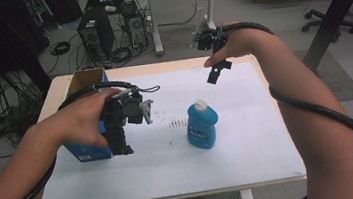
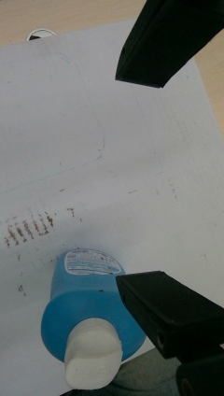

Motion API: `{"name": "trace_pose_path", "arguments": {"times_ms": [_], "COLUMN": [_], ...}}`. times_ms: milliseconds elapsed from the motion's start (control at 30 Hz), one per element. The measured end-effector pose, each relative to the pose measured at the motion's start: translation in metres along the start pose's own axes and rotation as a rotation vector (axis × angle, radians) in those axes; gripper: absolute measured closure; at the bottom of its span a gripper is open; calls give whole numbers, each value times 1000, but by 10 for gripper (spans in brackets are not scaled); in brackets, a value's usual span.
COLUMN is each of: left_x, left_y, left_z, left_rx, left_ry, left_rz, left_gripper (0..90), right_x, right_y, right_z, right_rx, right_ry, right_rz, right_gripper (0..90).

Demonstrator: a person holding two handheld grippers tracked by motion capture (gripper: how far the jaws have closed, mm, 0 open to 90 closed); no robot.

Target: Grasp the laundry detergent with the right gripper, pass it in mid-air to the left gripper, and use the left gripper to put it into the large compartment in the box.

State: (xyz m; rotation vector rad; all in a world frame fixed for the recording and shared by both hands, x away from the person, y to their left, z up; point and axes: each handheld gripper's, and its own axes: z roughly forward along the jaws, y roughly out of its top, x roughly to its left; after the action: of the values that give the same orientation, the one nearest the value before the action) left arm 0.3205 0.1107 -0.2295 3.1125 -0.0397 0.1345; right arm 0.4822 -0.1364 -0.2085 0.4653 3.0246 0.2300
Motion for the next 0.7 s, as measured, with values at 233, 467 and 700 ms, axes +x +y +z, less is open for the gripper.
{"name": "trace_pose_path", "arguments": {"times_ms": [233, 467, 700], "left_x": [0, -4, -6], "left_y": [1, -1, -1], "left_z": [0, 0, 3], "left_rx": [-1, -7, 5], "left_ry": [3, 8, 6], "left_rz": [6, 3, 12], "left_gripper": [2, 2, 2], "right_x": [1, 3, 9], "right_y": [-8, -29, -48], "right_z": [1, 5, 11], "right_rx": [-8, -39, -67], "right_ry": [4, 6, 17], "right_rz": [7, 25, 27], "right_gripper": [40, 39, 39]}}
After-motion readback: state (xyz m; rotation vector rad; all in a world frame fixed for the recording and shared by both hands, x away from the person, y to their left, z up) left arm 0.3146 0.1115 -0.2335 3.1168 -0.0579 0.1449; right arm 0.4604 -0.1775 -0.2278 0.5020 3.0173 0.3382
